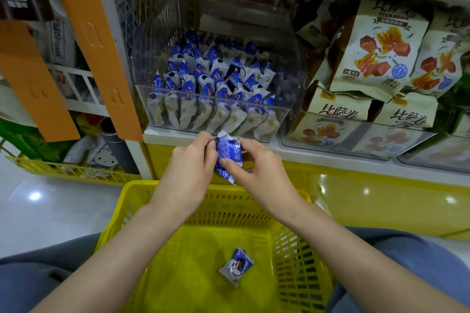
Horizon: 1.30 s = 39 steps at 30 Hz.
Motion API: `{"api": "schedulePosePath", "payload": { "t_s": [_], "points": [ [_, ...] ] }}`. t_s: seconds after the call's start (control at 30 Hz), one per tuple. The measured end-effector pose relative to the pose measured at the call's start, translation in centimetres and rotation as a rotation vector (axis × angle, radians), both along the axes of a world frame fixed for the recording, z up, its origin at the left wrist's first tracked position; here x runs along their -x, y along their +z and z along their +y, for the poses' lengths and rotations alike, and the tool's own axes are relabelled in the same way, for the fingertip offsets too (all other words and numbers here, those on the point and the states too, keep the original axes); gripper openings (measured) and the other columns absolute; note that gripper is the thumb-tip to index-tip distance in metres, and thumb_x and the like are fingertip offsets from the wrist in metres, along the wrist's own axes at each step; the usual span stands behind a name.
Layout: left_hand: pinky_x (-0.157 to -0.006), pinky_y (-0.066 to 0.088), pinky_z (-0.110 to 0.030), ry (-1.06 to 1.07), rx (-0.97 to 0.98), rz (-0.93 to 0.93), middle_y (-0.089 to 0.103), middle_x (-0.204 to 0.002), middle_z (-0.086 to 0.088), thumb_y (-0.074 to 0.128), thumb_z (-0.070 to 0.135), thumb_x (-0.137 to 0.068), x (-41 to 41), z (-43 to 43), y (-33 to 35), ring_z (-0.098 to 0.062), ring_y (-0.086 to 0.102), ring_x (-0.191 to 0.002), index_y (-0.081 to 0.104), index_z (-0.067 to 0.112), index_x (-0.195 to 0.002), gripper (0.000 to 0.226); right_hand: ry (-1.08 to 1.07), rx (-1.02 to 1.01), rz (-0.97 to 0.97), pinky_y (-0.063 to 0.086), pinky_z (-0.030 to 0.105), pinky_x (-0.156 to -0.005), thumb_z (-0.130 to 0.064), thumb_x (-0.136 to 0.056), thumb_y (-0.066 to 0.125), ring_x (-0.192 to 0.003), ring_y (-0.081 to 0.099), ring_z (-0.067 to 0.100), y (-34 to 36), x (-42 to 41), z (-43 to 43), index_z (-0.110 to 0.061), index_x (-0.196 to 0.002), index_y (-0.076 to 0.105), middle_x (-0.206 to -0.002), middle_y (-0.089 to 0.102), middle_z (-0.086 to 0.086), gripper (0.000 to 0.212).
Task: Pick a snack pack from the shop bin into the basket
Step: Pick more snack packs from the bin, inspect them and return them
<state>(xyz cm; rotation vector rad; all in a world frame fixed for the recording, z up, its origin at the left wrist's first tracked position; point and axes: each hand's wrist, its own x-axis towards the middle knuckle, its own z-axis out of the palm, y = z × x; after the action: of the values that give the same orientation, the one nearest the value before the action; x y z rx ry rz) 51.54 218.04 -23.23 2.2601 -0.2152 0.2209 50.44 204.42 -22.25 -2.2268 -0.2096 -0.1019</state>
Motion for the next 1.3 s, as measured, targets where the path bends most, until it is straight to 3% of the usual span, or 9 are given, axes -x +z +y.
{"api": "schedulePosePath", "payload": {
  "t_s": [0.13,0.27,0.5,0.6,0.77,0.9,1.0,1.1,1.3],
  "points": [
    [-0.063,0.044,-0.018,-0.035,0.089,0.062,0.055,-0.082,0.018,0.051,0.024,-0.090,0.2,-0.7,-0.4,-0.001,0.057,-0.077,0.051,0.027,-0.118,0.028,-0.126,-0.177,0.094,0.050,0.039,-0.090,-0.023,-0.088,0.061,-0.100,0.062,0.013,0.1,-0.4,-0.1,-0.012,-0.119,0.059,-0.107,0.067,0.002,0.033],
    [-0.064,0.047,-0.015,-0.064,0.141,0.063,0.055,-0.083,0.020,0.053,0.018,-0.089,0.3,-0.8,-0.5,0.003,0.057,-0.077,0.048,0.029,-0.114,0.028,-0.160,-0.261,0.144,0.049,0.044,-0.092,-0.019,-0.088,0.062,-0.103,0.062,0.018,0.2,-0.7,0.1,-0.008,-0.123,0.056,-0.111,0.067,0.007,0.037],
    [-0.070,0.042,-0.004,-0.113,0.209,0.065,0.056,-0.090,0.022,0.053,0.021,-0.091,0.1,-0.7,-0.2,0.007,0.055,-0.086,0.049,0.024,-0.120,0.029,-0.165,-0.365,0.159,0.053,0.033,-0.086,-0.016,-0.090,0.058,-0.098,0.064,0.017,0.4,-0.8,0.0,-0.010,-0.116,0.059,-0.106,0.068,0.007,0.027],
    [-0.082,0.041,-0.014,-0.099,0.371,0.153,0.057,-0.105,0.015,0.050,0.030,-0.092,0.0,-0.9,0.0,0.002,0.055,-0.095,0.047,0.023,-0.122,0.031,-0.133,-0.458,0.208,0.054,0.022,-0.074,-0.012,-0.093,0.052,-0.094,0.066,0.015,0.6,-0.6,0.1,-0.006,-0.118,0.057,-0.106,0.069,0.009,0.026],
    [-0.067,0.051,-0.021,-0.056,0.561,0.278,0.060,-0.097,0.006,0.060,0.014,-0.087,-0.8,-0.7,0.5,-0.006,0.060,-0.078,0.049,0.020,-0.117,0.032,-0.090,-0.581,0.318,0.047,0.009,-0.060,-0.011,-0.094,0.050,-0.066,0.060,-0.007,0.9,-0.2,0.3,-0.004,-0.120,0.049,-0.098,0.066,0.004,0.027],
    [-0.071,0.045,-0.011,-0.103,0.457,0.140,0.059,-0.094,0.016,0.069,0.004,-0.079,-0.9,0.0,1.1,0.000,0.056,-0.086,0.051,0.027,-0.105,0.038,-0.103,-0.495,0.306,0.050,0.020,-0.080,-0.025,-0.091,0.055,-0.085,0.061,0.003,1.5,-0.4,-0.4,-0.013,-0.108,0.059,-0.095,0.065,-0.002,0.021],
    [-0.071,0.049,-0.014,-0.168,0.480,0.191,0.061,-0.094,0.017,0.073,0.010,-0.076,-0.8,0.3,1.7,0.008,0.057,-0.079,0.053,0.032,-0.104,0.041,-0.130,-0.520,0.345,0.051,0.016,-0.069,-0.025,-0.091,0.056,-0.082,0.064,0.009,1.8,-0.7,-1.1,-0.012,-0.103,0.063,-0.089,0.069,0.000,0.019],
    [-0.062,0.052,-0.017,-0.166,0.608,0.325,0.065,-0.100,0.005,0.074,0.014,-0.074,-0.7,0.2,1.6,-0.005,0.063,-0.083,0.053,0.025,-0.115,0.048,-0.142,-0.702,0.451,0.054,0.016,-0.062,-0.017,-0.092,0.055,-0.074,0.066,0.012,2.4,-1.0,-1.5,-0.004,-0.108,0.060,-0.092,0.070,0.009,0.021],
    [-0.063,0.057,-0.020,-0.032,0.844,0.434,0.064,-0.096,-0.007,0.067,0.005,-0.079,-0.7,0.0,1.6,-0.013,0.066,-0.073,0.055,0.011,-0.103,0.028,-0.086,-0.778,0.442,0.057,0.023,-0.074,-0.018,-0.091,0.054,-0.086,0.069,0.014,3.1,-1.1,-2.0,-0.004,-0.112,0.059,-0.100,0.071,0.011,0.025]
  ]
}}
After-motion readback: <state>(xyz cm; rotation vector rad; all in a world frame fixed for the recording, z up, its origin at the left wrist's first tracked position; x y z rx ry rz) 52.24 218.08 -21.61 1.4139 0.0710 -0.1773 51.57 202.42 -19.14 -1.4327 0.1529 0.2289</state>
